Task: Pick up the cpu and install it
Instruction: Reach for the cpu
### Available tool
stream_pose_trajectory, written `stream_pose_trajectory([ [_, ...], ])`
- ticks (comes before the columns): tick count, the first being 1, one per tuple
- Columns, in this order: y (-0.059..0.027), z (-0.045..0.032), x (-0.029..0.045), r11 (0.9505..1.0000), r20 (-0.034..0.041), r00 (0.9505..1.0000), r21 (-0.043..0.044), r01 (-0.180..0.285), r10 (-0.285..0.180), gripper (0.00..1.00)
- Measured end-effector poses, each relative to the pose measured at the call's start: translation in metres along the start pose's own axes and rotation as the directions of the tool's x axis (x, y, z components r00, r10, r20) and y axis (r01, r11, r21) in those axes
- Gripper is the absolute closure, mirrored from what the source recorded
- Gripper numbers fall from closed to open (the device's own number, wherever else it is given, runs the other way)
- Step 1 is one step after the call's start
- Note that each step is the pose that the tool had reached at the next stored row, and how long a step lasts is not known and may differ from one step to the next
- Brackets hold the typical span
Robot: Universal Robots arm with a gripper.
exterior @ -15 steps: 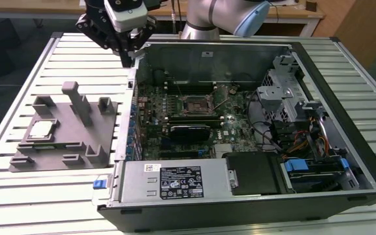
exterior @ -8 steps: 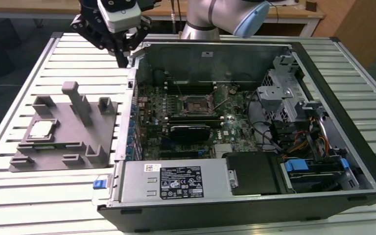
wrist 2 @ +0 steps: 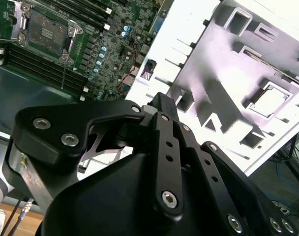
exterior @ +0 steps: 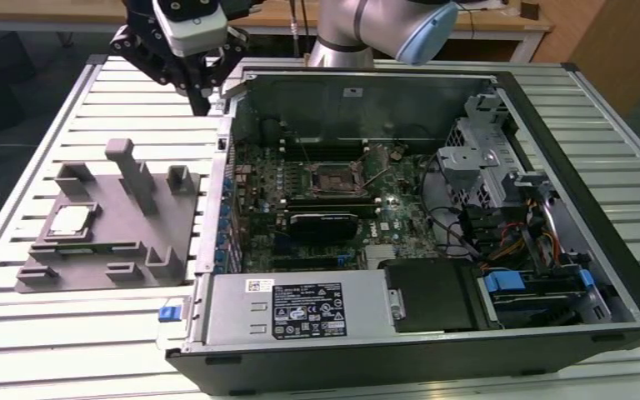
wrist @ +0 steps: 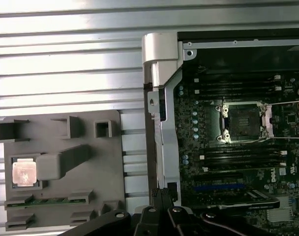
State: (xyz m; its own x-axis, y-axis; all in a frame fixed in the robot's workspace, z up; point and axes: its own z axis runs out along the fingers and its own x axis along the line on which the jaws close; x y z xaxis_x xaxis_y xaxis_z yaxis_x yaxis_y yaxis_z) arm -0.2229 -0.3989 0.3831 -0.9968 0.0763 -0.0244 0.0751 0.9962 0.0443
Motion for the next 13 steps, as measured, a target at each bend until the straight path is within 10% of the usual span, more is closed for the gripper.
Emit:
stream_pose_trajectory([
  [13, -0.0011, 0.0011, 0.0137, 1.0, 0.0001, 1.0, 0.0, 0.0, 0.0, 0.89],
])
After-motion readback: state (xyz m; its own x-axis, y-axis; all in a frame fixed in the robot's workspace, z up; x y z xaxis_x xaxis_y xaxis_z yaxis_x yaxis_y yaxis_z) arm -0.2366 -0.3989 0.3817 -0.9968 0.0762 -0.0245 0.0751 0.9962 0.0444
